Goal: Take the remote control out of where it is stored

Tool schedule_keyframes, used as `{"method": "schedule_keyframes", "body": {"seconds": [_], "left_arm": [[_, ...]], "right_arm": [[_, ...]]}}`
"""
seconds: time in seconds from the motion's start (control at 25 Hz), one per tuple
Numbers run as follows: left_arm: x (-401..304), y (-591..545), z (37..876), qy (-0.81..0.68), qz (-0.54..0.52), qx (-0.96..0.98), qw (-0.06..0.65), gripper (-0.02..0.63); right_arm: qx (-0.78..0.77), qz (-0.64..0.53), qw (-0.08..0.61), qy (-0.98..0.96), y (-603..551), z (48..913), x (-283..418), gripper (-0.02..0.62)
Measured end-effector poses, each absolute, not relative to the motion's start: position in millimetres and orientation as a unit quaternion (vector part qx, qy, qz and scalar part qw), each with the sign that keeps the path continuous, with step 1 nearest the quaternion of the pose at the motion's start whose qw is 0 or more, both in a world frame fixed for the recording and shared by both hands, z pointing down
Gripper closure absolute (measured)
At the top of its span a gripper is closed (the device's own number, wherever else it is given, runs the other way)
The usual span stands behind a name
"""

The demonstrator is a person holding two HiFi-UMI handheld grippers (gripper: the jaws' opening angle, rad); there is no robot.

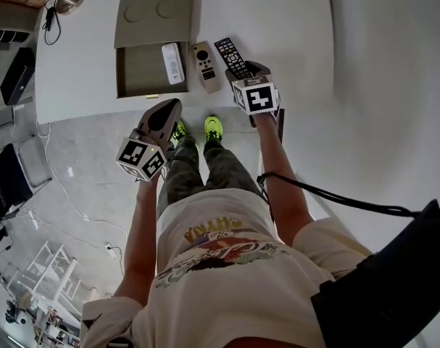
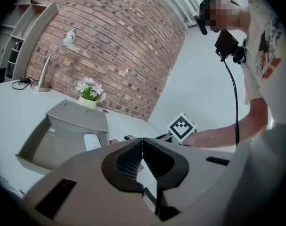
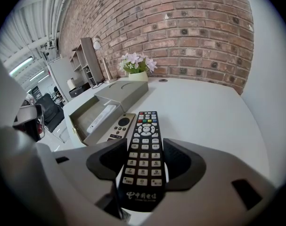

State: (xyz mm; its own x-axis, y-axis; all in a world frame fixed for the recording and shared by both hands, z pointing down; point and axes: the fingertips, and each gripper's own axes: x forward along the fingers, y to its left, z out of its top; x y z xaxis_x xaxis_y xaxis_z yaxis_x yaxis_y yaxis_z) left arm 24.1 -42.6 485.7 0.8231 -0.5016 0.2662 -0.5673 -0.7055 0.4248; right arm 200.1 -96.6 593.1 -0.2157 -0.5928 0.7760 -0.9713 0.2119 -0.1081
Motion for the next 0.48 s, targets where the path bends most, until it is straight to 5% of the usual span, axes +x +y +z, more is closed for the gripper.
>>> {"method": "schedule_keyframes", "body": {"seconds": [0.48], "left_arm": [[15.7,-40.5,493.2,-0.292,0.07,0.919,0.256,0.6]], "right_arm": [[0.55,0.313,0.301,-0.713,-105.5,612.1,202.9,0.351]]}}
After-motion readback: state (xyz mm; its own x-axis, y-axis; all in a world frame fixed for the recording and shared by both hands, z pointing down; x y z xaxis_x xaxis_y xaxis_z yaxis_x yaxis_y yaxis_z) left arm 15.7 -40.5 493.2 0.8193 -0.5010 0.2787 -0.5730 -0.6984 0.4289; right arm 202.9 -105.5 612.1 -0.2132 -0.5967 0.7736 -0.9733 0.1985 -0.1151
